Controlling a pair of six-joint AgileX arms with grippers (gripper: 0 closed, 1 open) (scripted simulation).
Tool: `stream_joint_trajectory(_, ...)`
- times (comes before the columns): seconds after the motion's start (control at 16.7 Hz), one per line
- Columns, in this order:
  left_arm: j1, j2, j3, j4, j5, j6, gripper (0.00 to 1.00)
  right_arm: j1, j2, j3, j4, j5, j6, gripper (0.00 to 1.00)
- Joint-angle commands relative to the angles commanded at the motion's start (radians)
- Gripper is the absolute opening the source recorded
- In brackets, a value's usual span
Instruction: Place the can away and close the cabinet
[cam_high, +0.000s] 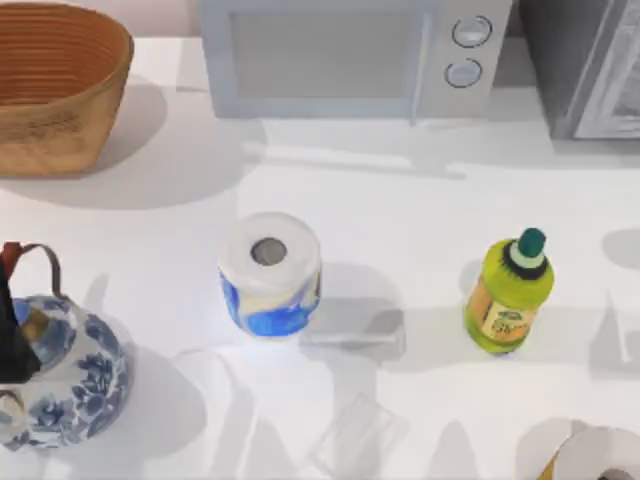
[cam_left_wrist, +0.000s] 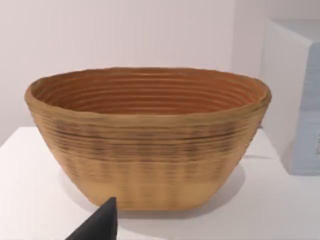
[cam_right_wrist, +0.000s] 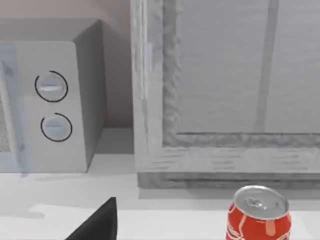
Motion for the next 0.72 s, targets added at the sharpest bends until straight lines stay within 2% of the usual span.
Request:
stream_joint_trajectory(0.36, 0.000, 0.000, 0.000, 0.000, 0.000, 0.000, 1.00, 0.012, 0.093, 0.007, 0.063, -0.002, 0.021, 1.00)
stream_joint_trajectory(0.72, 0.000, 0.000, 0.000, 0.000, 0.000, 0.000, 1.00, 0.045, 0.478, 0.032, 0.324, -0.023, 0.080, 1.00)
